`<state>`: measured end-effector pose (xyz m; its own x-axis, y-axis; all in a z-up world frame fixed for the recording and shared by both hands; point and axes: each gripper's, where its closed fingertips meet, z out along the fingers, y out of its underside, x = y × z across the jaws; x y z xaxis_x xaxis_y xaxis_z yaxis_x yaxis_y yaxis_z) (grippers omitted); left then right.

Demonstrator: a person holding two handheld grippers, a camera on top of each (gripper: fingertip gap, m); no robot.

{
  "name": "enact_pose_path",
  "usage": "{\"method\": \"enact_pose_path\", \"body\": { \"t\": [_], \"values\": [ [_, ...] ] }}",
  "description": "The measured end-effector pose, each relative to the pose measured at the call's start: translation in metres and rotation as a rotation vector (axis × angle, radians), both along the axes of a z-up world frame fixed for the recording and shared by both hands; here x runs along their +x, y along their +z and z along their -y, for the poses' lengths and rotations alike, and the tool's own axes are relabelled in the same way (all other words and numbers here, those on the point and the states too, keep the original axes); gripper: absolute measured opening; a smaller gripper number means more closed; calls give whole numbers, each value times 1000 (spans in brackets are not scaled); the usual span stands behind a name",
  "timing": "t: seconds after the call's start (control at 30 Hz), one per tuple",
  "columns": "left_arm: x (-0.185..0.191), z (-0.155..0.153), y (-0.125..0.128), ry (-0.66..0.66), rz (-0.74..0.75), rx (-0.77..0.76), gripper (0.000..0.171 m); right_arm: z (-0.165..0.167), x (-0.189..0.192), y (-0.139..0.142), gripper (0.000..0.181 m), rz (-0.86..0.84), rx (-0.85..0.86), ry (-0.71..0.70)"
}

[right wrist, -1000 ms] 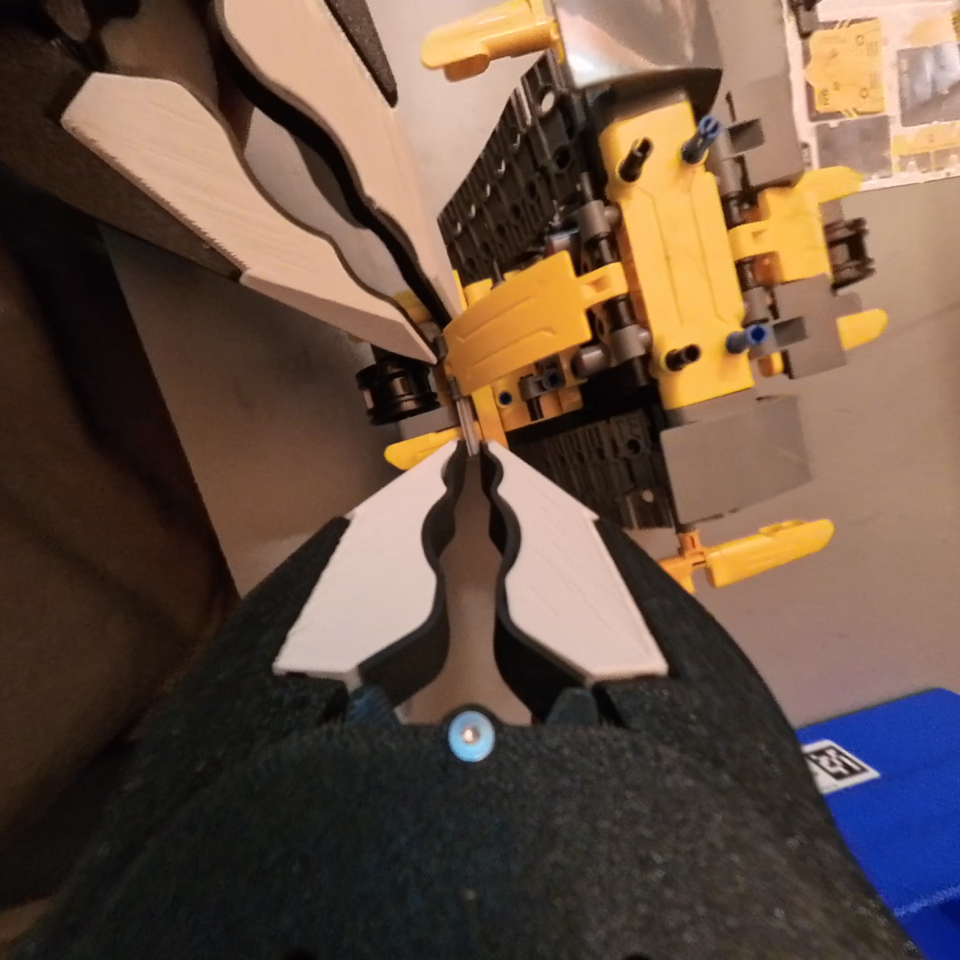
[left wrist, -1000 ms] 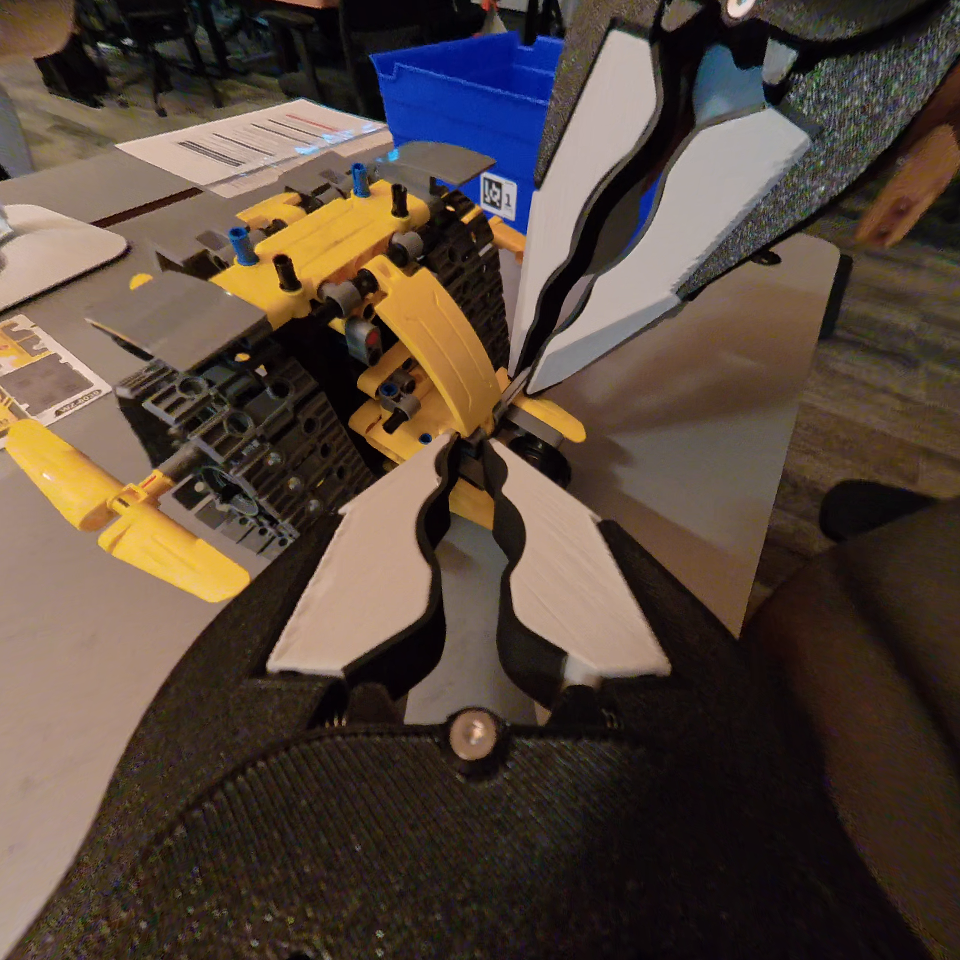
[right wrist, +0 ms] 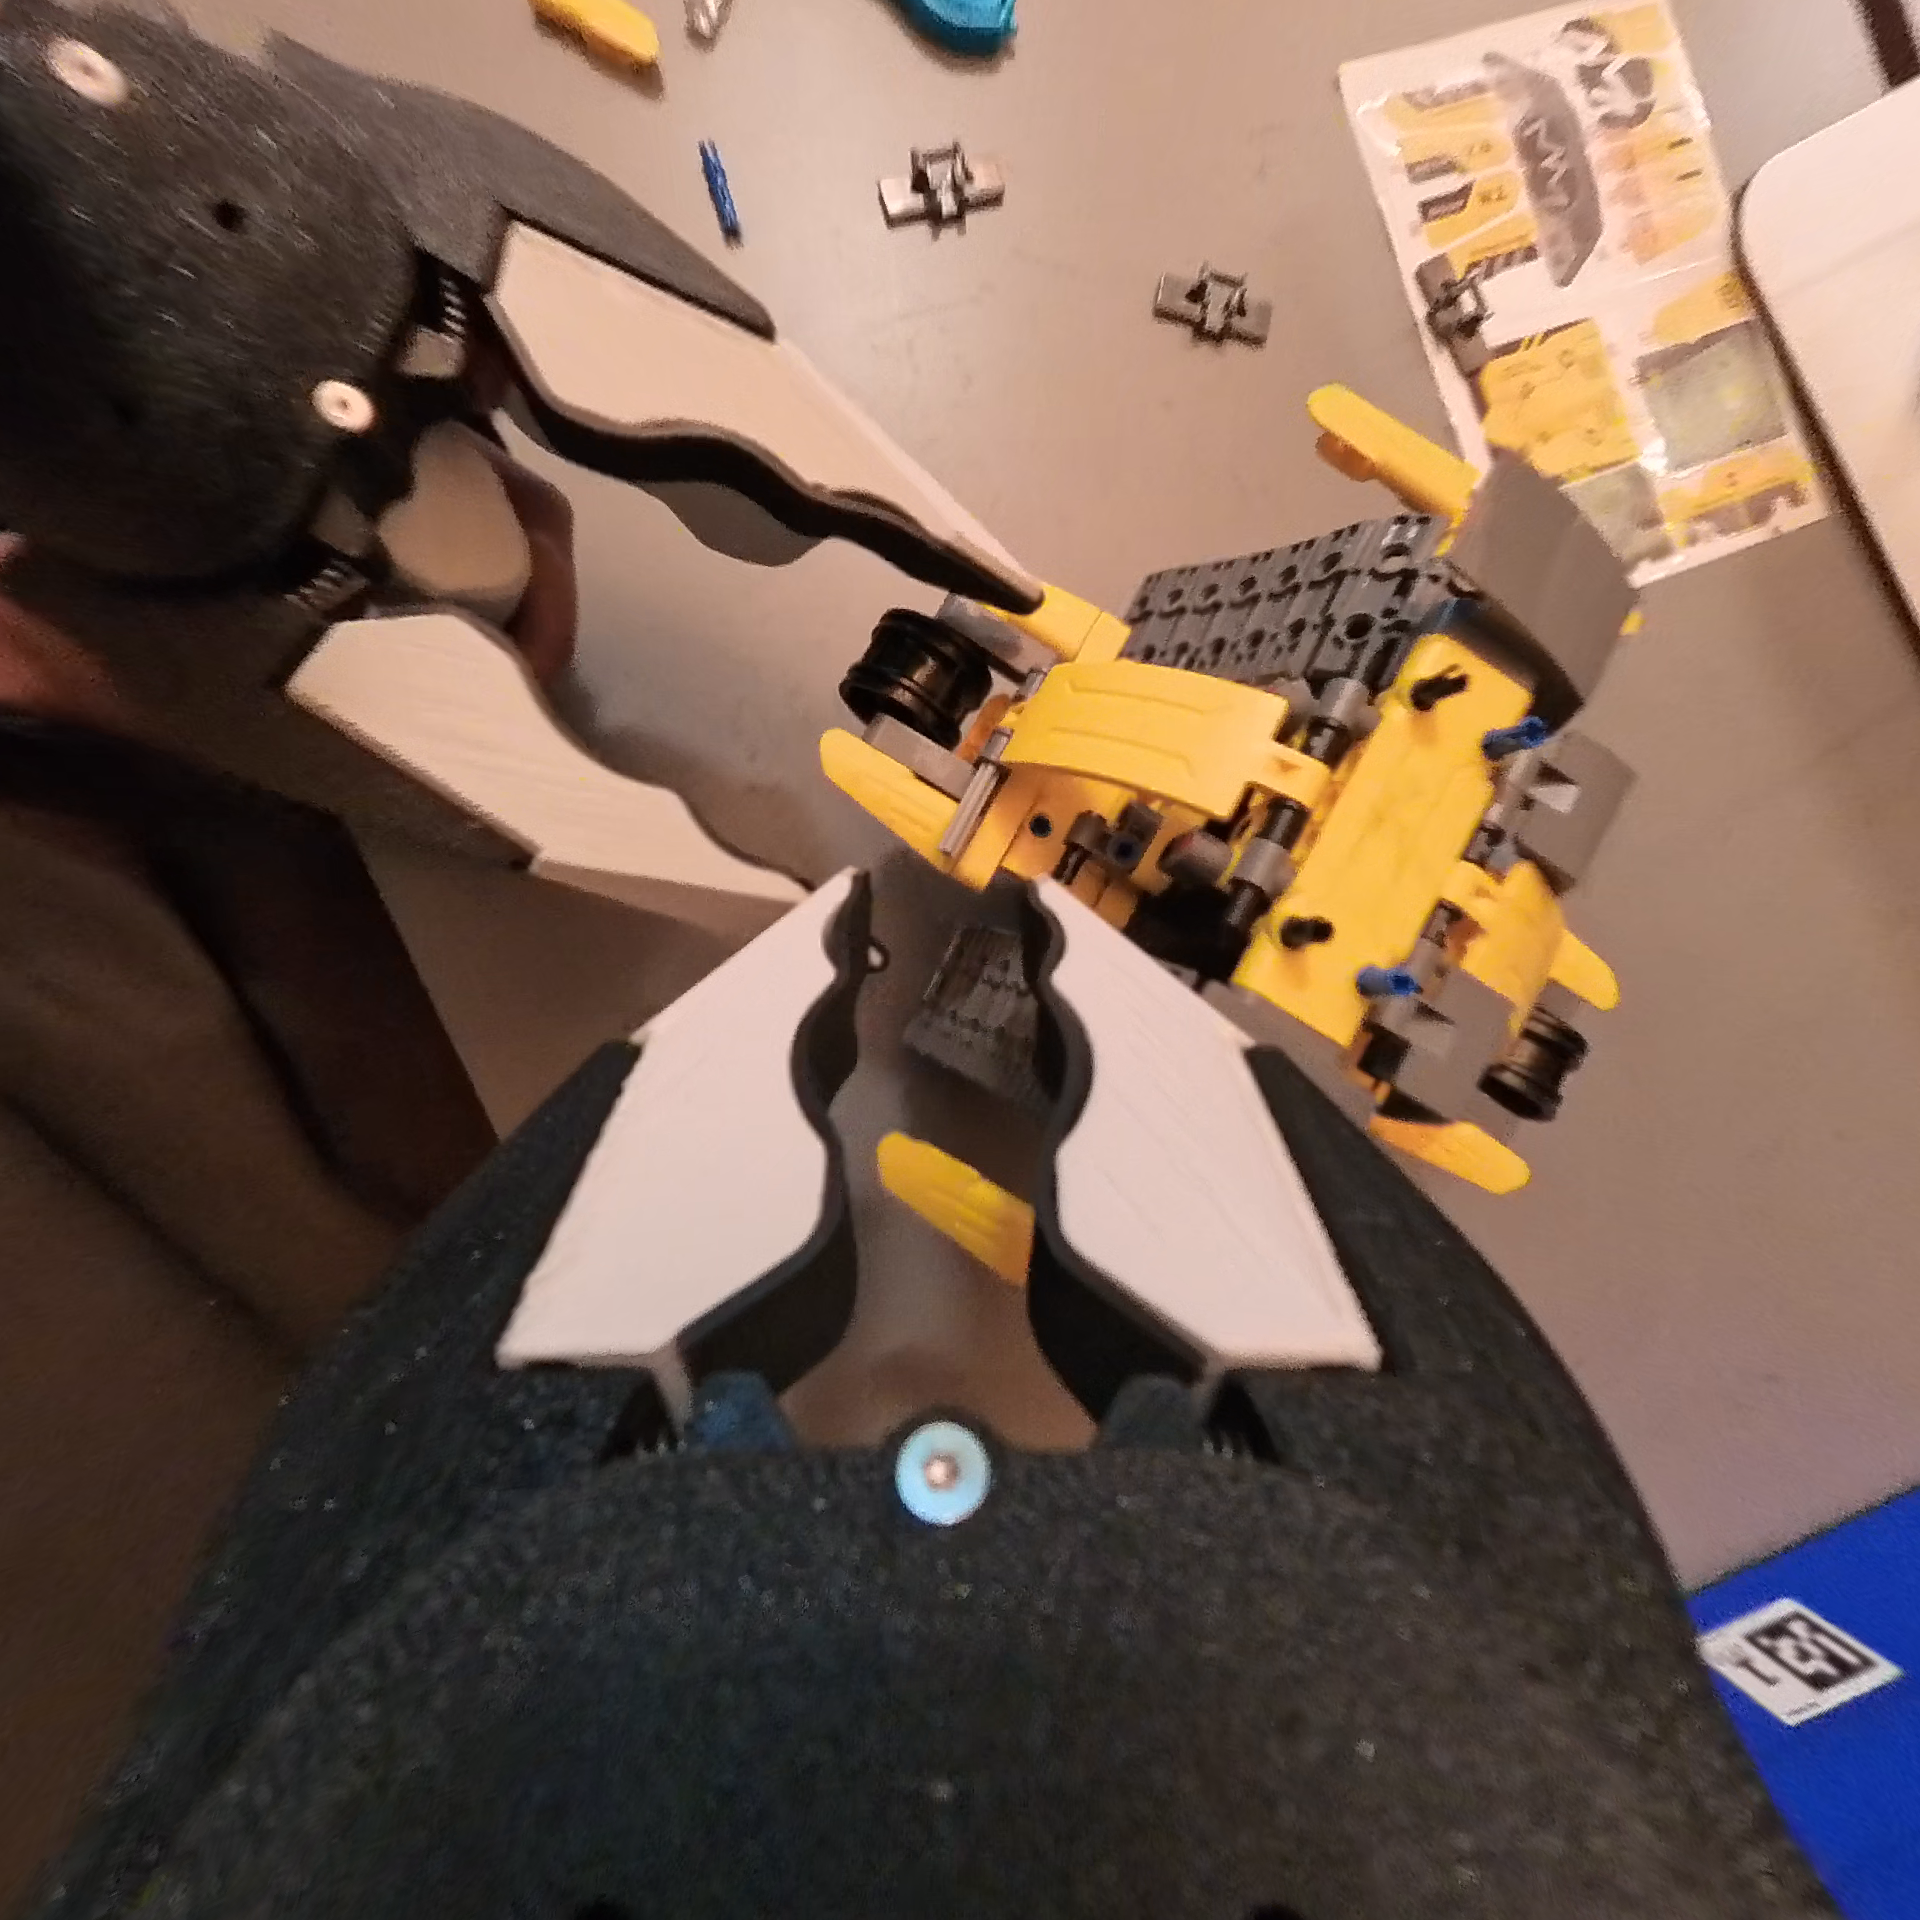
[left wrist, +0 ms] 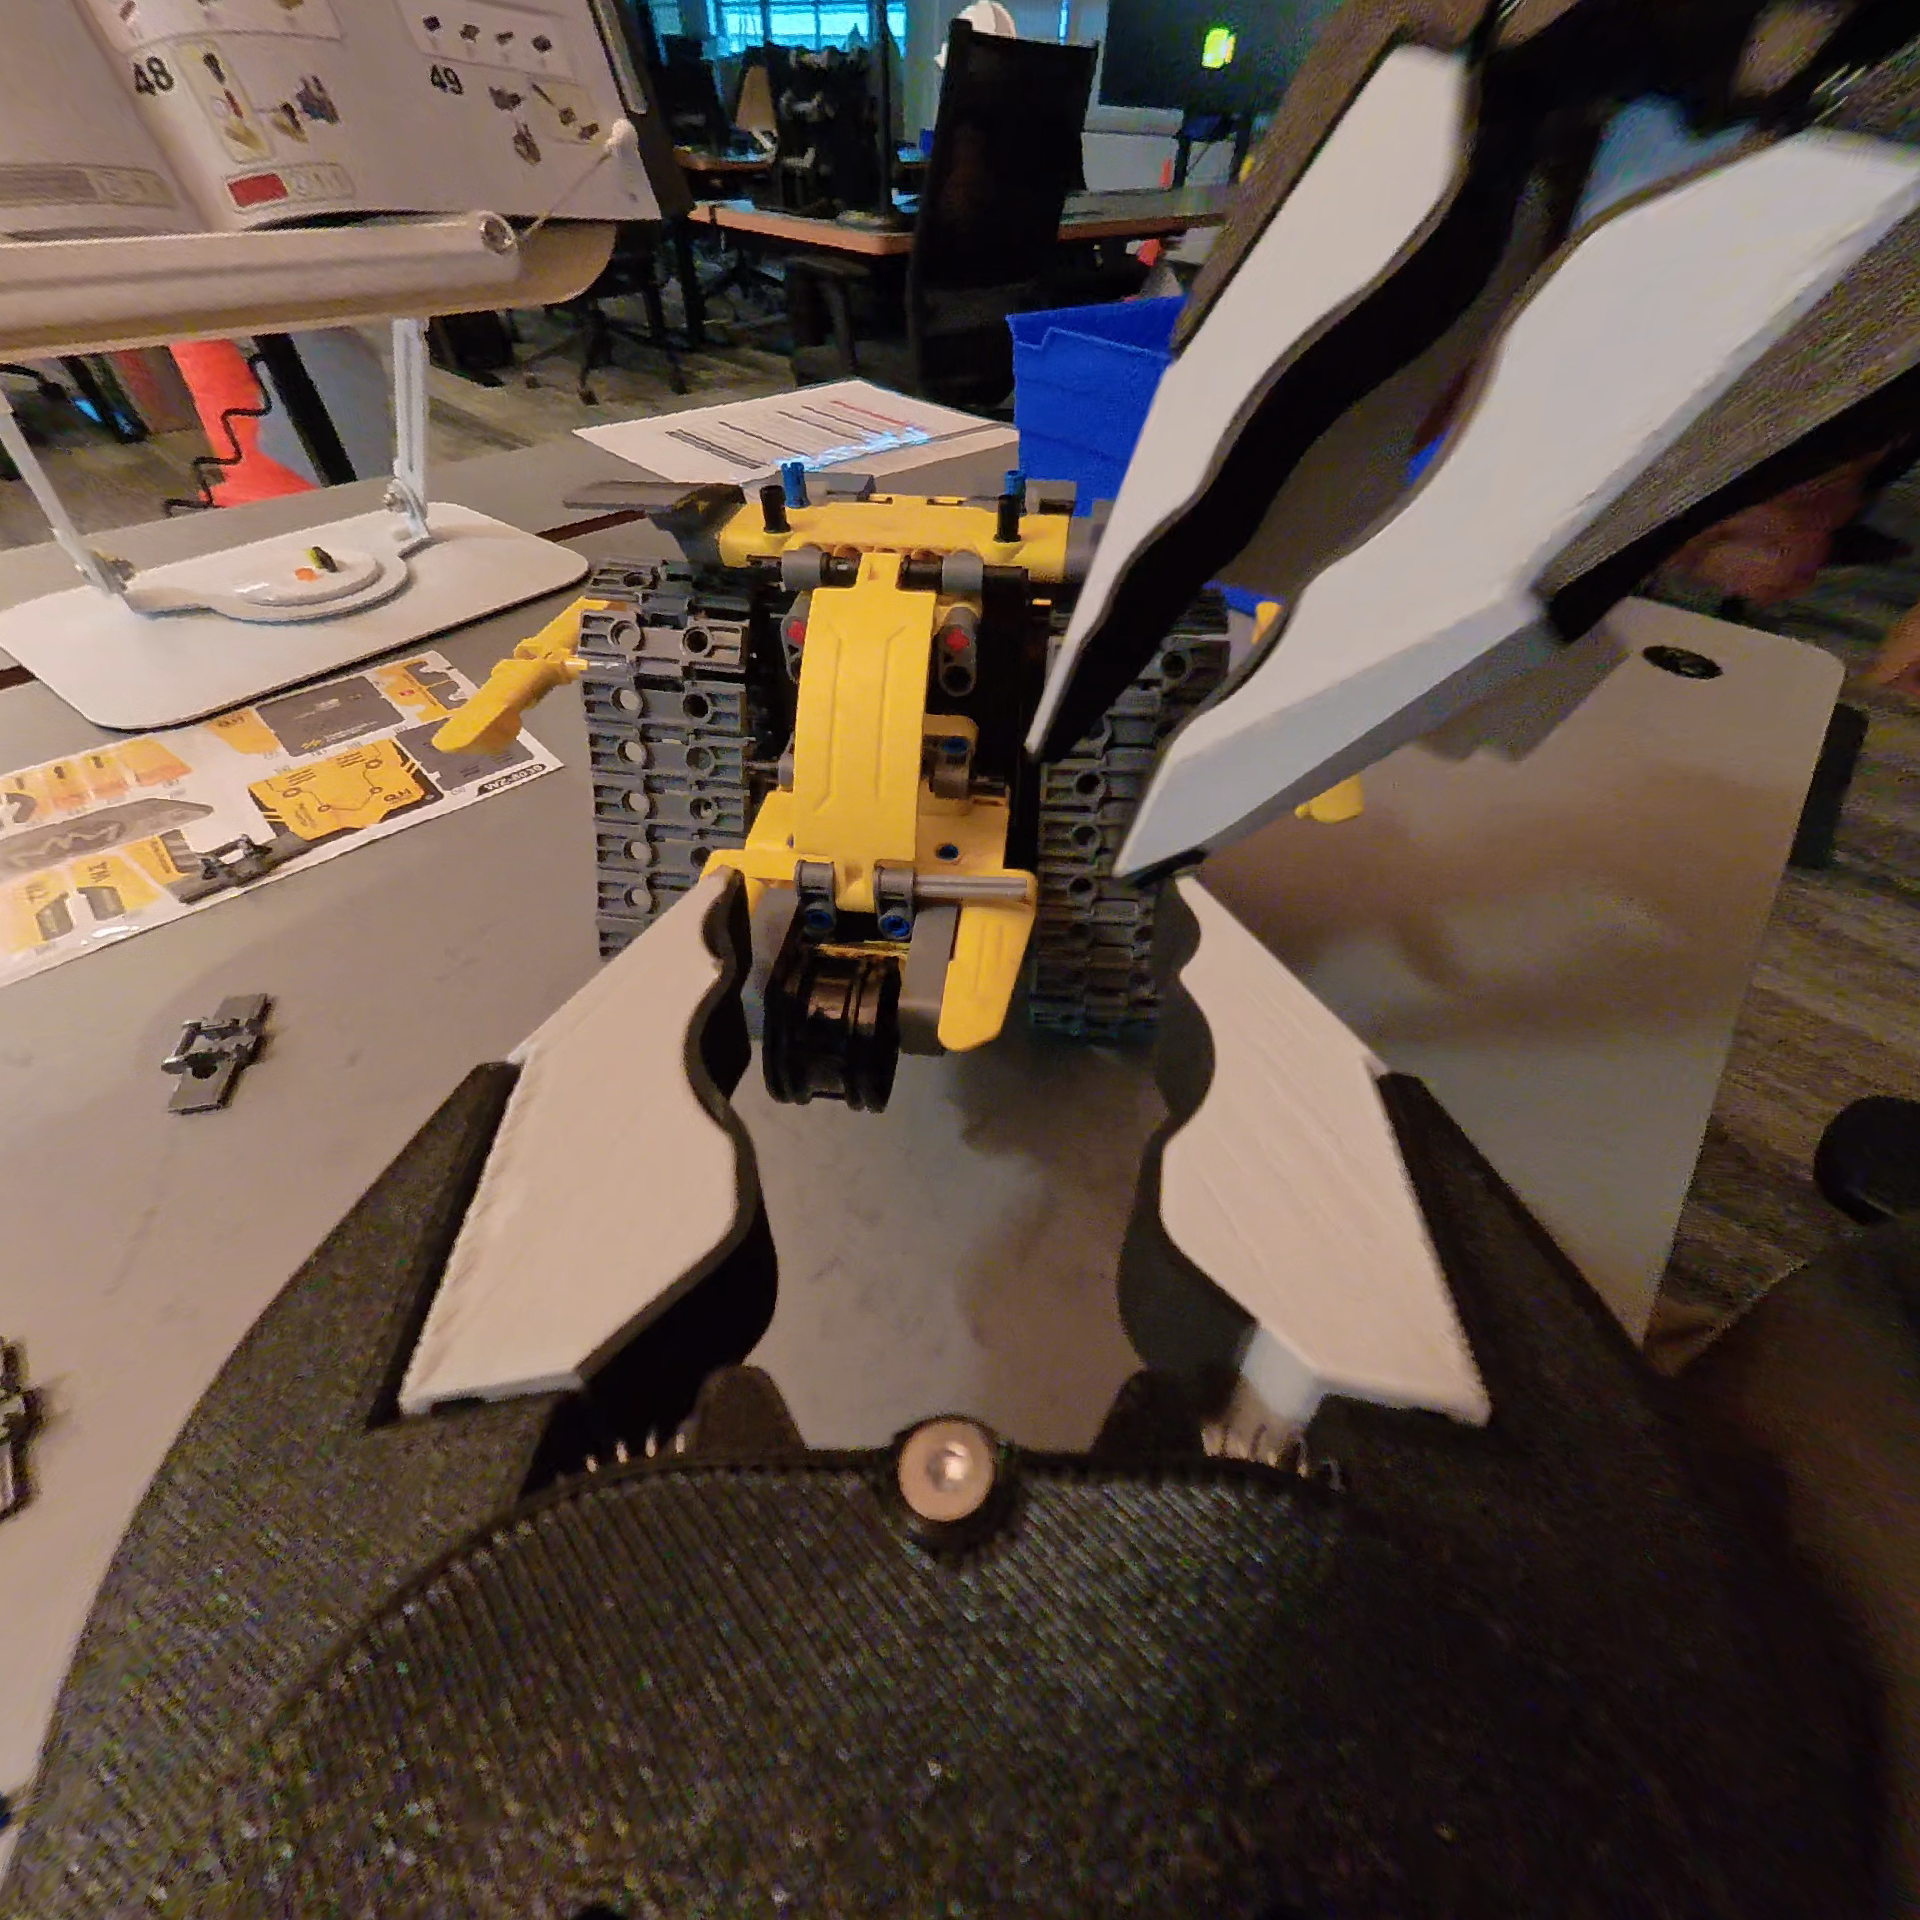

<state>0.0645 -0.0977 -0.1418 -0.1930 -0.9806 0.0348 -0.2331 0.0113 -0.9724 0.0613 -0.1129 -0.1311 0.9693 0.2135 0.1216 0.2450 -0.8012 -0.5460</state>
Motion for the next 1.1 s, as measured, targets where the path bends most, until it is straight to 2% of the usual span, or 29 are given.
{"method": "enact_pose_path", "body": {
  "t": [0.13,0.3,0.37,0.6,0.7,0.83,0.9,1.03,1.1],
  "values": [
    [5,-5,0,21,7,30,69,6,-2,34,38,-68,203,37],
    [8,-6,-2,-4,-9,27,53,21,33,68,37,-65,537,-64],
    [10,-6,-3,-16,-18,15,44,31,46,72,35,-87,647,-108],
    [11,-7,-5,-14,-28,31,44,54,72,63,34,-304,839,-209],
    [11,-7,-5,-5,-26,40,44,58,71,65,36,-363,826,-185],
    [11,-7,-6,10,-25,62,44,50,64,70,38,-239,755,-100],
    [11,-7,-6,8,-24,59,44,37,51,67,45,-140,645,12],
    [11,-7,-6,7,-23,57,44,6,37,53,47,217,415,298],
    [11,-7,-6,7,-23,61,45,-6,27,45,46,312,307,460]
  ]
}}
